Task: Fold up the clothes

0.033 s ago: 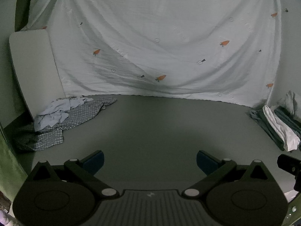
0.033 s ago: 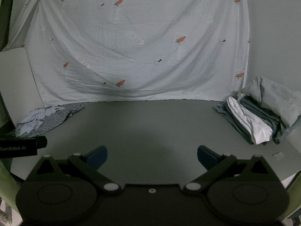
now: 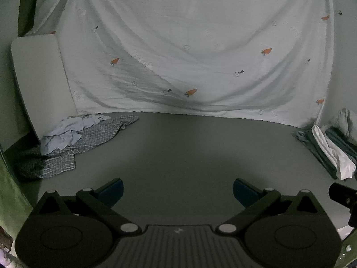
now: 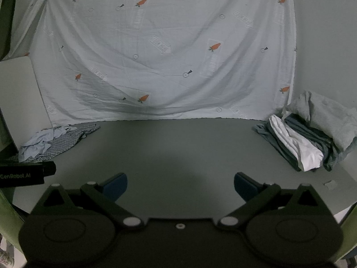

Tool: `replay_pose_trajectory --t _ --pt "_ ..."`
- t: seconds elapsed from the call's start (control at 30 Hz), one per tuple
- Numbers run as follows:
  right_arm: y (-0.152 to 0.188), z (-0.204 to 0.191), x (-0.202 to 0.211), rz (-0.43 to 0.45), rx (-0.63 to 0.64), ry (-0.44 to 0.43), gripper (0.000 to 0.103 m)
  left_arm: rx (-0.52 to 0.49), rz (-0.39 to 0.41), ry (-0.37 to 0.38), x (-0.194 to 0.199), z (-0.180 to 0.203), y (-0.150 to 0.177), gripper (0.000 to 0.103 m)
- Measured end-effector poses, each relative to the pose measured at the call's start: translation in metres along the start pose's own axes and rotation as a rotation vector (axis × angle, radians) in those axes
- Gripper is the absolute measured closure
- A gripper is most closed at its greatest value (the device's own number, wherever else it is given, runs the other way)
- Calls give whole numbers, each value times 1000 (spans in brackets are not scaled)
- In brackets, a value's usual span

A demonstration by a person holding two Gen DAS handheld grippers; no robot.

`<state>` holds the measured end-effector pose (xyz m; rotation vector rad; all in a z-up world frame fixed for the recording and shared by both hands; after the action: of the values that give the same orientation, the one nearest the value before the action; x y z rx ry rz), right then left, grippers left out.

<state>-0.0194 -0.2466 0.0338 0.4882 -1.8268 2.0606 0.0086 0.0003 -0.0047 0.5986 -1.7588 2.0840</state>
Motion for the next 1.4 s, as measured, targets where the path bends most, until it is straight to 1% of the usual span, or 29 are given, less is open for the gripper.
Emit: replay_pose_trajectory --t 0.4,0.6,0.77,0.8,1.4 --pt "-6 -4 2 -3 -1 6 0 21 -10 6 3 -2 -6 0" --pt "-7 -6 0 -4 -1 7 0 26 -12 11 2 -18 -9 0" --pt "-7 -5 0 -2 -3 4 0 18 -10 0 0 -13 -7 0" --pt "-8 -5 0 -2 -3 4 0 17 -11 -6 1 -5 -8 0" --pt "-4 -6 -4 6 2 9 0 13 -6 -17 -1 -8 -7 0"
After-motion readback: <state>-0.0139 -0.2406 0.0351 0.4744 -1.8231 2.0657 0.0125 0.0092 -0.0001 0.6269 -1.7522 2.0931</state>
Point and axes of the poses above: each gripper's, at about its wrist camera, not at the fingertips, and x roughly against the way its jaws point, z to its right, y to its underside, the point moved 1 cm from there along -x, roughly the way its jaws point, and after that the axes turned 10 degrees about x, right-handed, at the moved point
